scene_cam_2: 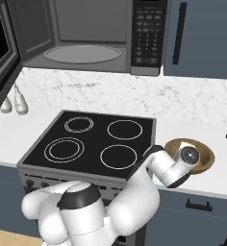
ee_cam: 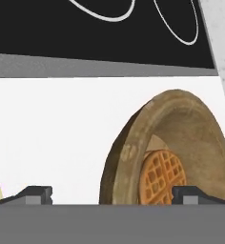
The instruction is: Open the microwave, place the bowl with waffle inside the microwave, then close the microwave door and turn it on.
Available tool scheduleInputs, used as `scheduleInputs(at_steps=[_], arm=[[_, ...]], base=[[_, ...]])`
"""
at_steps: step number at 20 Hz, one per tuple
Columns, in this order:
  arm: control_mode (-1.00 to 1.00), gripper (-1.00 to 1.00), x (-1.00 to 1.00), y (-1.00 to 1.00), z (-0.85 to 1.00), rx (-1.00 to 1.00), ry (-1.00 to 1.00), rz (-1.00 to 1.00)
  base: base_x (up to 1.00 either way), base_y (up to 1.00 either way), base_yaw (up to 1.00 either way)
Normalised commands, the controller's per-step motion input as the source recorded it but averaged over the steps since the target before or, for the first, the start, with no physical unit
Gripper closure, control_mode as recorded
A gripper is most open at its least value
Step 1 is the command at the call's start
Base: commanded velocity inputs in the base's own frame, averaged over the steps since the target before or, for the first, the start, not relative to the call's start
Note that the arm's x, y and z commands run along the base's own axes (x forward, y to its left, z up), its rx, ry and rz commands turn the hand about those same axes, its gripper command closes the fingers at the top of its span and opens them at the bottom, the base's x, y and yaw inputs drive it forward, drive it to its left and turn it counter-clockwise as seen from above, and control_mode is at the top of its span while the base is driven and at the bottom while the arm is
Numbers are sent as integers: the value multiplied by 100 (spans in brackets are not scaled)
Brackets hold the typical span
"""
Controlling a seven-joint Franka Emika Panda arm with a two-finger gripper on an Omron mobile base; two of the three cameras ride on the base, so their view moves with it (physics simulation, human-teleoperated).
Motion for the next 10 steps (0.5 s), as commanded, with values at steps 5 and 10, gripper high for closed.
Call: scheduleInputs(at_steps=[5,10], arm=[[-100,-100,48,-20,-30,0,0,3],[-100,-100,48,-19,-35,0,0,6]], base=[[0,0,0],[0,0,0]])
